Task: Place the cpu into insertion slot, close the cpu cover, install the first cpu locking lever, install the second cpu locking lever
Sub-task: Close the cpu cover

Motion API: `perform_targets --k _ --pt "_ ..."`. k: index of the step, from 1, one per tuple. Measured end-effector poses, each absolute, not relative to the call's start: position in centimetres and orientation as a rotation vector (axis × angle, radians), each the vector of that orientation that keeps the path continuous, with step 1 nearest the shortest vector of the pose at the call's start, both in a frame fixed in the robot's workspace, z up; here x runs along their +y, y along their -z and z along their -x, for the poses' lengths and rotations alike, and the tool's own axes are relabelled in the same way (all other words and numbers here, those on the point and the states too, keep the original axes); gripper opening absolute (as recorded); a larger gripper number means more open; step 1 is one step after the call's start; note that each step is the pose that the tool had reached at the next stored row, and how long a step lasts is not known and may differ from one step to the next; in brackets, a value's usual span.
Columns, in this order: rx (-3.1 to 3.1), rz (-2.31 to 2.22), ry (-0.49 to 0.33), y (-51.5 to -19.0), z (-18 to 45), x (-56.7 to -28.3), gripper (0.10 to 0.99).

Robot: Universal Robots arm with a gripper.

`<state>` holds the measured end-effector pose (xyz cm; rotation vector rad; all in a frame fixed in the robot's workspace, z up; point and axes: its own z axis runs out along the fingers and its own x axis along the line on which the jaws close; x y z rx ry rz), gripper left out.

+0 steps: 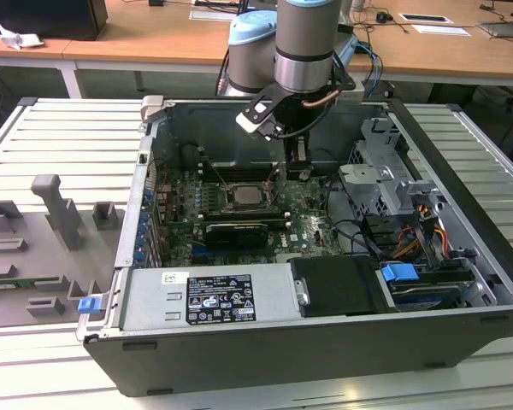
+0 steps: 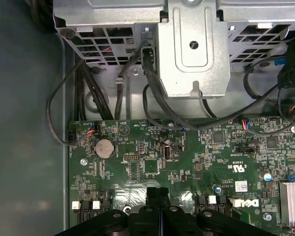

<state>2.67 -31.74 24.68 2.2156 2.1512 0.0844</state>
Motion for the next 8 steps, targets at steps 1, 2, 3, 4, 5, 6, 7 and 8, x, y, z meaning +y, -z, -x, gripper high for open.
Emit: perform_targets --k 1,2,3,4,5,6,7,8 --pt "2.151 -2.216 -0.084 -24.68 -2.63 -31.74 0.106" --pt "2.151 -2.216 -0.084 -24.68 -2.58 -31.74 0.106" --pt "2.151 -2.216 -0.084 -24.68 -2.54 -31.74 0.106" --pt "2.151 -2.216 -0.084 -24.68 -2.5 -31.74 0.106" --pt "2.151 -2.216 -0.084 -24.68 -2.45 -31.74 0.106" --pt "2.151 -2.216 -0.084 -24.68 -2.41 -31.74 0.106" --pt "2.151 -2.216 -0.084 -24.68 -2.35 -31.74 0.106" --pt "2.151 -2.216 -0.084 -24.68 -2.33 -31.74 0.106"
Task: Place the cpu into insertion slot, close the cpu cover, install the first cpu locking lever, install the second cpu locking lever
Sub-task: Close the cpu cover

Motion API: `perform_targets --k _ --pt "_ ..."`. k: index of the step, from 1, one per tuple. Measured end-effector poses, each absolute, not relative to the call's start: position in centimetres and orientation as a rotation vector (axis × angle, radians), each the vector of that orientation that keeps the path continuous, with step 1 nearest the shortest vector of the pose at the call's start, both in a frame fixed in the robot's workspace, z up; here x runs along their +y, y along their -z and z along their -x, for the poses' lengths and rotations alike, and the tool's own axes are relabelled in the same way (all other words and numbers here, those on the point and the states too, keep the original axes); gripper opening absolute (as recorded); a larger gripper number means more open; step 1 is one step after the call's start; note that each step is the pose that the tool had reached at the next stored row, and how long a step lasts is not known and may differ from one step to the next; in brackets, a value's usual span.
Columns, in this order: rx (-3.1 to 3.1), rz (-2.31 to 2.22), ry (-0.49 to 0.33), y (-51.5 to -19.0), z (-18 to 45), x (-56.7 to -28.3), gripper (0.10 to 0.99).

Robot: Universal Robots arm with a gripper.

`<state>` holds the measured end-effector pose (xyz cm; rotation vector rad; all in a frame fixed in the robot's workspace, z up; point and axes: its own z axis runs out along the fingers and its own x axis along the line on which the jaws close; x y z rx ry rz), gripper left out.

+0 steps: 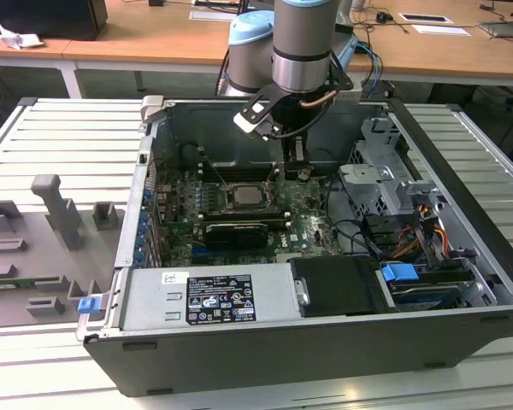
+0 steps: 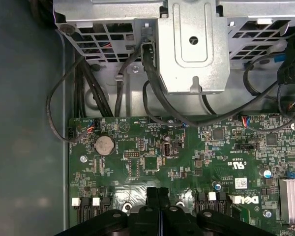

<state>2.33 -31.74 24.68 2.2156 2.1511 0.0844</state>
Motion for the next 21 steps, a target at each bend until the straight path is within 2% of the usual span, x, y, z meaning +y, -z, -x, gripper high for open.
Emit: perform_targets --k 21 --pt "2.151 -2.216 -0.084 -24.68 -1.53 -31.74 0.106"
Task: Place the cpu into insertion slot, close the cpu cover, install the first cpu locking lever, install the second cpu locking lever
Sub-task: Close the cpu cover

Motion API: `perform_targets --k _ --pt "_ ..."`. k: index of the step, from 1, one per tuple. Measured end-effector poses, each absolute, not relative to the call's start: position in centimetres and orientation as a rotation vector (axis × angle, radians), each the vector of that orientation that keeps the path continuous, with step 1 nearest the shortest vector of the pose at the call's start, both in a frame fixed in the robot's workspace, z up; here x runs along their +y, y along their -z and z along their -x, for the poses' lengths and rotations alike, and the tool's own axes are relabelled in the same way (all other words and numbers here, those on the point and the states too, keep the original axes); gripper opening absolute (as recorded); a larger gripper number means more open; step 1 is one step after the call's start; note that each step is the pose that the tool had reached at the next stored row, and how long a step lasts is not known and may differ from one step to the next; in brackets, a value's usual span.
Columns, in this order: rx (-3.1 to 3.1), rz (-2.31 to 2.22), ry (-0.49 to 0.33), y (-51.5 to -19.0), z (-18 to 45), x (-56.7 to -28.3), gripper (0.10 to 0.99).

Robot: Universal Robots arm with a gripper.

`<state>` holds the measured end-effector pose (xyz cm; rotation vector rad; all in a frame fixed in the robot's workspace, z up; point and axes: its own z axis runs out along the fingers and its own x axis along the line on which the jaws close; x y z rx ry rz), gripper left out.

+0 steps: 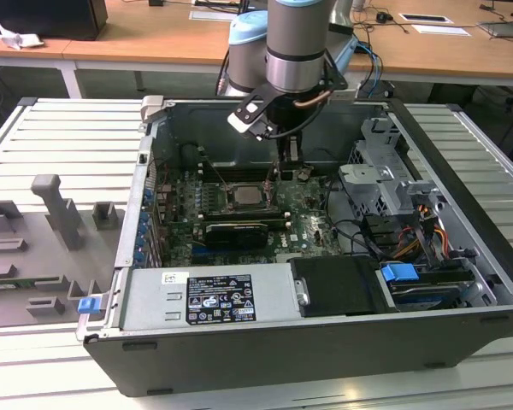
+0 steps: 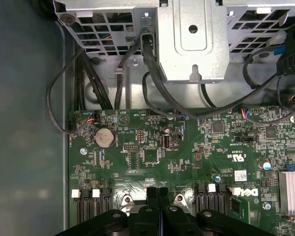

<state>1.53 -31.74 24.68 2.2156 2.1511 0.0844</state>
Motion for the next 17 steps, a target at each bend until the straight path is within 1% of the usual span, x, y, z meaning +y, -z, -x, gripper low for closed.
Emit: perform_targets --k 17 --pt "2.151 -2.216 -0.084 -24.68 -0.84 -31.74 0.106"
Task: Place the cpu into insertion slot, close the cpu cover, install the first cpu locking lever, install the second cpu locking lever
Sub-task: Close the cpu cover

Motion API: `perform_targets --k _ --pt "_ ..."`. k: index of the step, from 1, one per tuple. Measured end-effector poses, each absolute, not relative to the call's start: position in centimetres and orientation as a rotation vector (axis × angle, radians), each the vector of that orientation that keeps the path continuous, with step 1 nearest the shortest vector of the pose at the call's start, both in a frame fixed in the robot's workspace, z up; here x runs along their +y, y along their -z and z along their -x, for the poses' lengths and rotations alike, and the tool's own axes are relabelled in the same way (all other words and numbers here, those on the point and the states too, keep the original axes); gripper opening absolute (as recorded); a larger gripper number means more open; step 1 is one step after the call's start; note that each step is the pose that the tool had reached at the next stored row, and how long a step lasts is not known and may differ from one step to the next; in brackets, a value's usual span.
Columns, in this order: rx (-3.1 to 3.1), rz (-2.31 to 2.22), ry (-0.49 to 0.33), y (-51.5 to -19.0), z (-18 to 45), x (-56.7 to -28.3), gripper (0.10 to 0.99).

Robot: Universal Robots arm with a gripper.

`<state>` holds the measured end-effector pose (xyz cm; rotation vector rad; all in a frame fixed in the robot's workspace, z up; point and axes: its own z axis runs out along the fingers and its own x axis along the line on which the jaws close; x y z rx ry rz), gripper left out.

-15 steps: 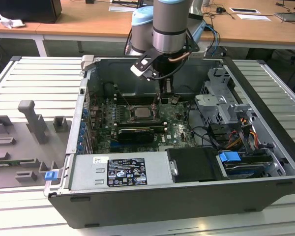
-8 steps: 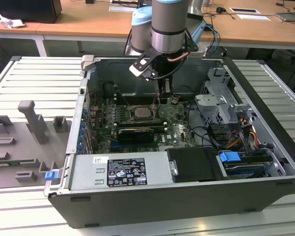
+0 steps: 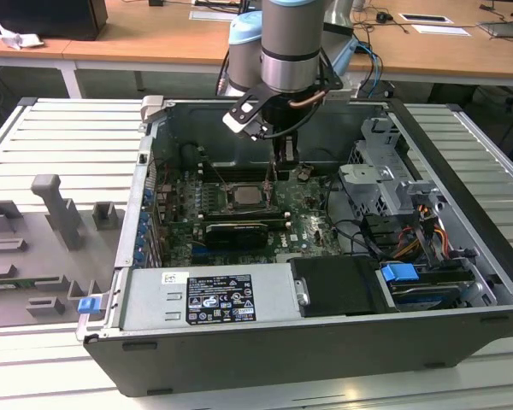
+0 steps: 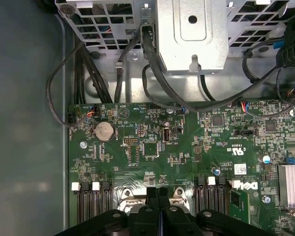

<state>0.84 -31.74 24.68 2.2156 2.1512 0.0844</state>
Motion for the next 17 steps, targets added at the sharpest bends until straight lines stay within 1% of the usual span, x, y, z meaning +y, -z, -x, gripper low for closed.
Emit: perform_targets --k 17 --pt "2.151 -2.216 -0.084 -24.68 -0.38 -31.74 0.106"
